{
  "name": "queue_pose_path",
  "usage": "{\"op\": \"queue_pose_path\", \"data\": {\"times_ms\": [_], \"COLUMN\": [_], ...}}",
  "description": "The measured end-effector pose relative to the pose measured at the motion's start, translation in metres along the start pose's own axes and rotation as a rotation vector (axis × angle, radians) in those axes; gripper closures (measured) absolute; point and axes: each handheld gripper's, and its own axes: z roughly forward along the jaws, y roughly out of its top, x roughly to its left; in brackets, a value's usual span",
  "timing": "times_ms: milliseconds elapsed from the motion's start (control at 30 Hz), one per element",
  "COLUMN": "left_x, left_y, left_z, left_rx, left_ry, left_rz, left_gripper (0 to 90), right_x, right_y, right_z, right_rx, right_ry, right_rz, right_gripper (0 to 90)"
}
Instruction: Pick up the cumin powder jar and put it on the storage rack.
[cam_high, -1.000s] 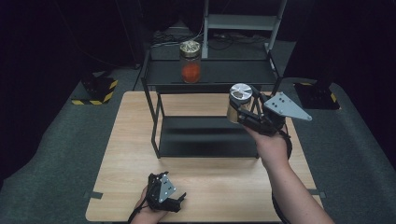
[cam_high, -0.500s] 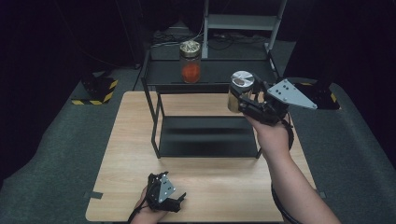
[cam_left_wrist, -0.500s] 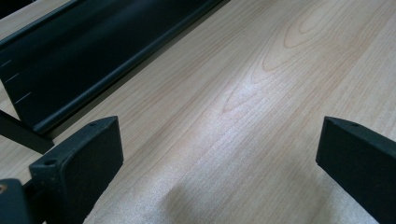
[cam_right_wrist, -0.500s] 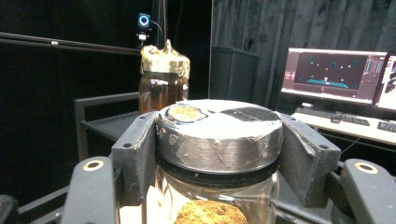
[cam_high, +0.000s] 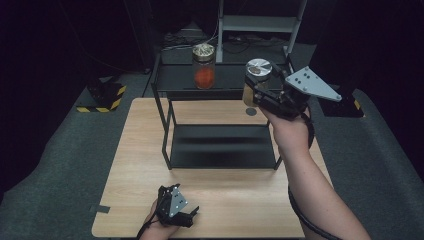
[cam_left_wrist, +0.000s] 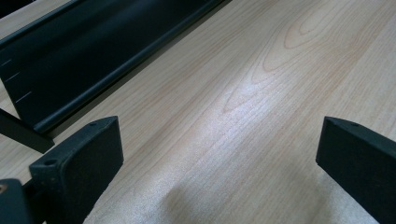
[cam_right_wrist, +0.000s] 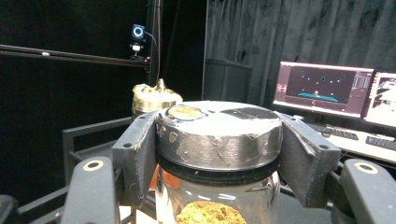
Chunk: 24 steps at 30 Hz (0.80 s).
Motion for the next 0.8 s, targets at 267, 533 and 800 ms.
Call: {"op": "queue_pose_path", "data": {"times_ms": [267,533,800], "left_x": [0.0,0.001,0.002], "left_y": [-0.001,-0.002,-0.003], "left_z": [0.0,-0.001,-0.001], "left_rx": [-0.003,-0.008,-0.015], "left_ry": [-0.001,-0.006,-0.011], "left_rz": [-0.003,-0.005,-0.008], "left_gripper": [1.0,1.0,1.0], "right_x": [-0.001,-0.005,-0.004], "right_y": [0.004,0.005,0.005], "right_z": [0.015,0.029,0.046], "right_rx": [0.022,0.021,0.033], "right_ry": [-0.025,-0.045,-0.063], "right_rz": [-0.004,0.004,0.01], "right_gripper": [34.6,34.6,34.6]}}
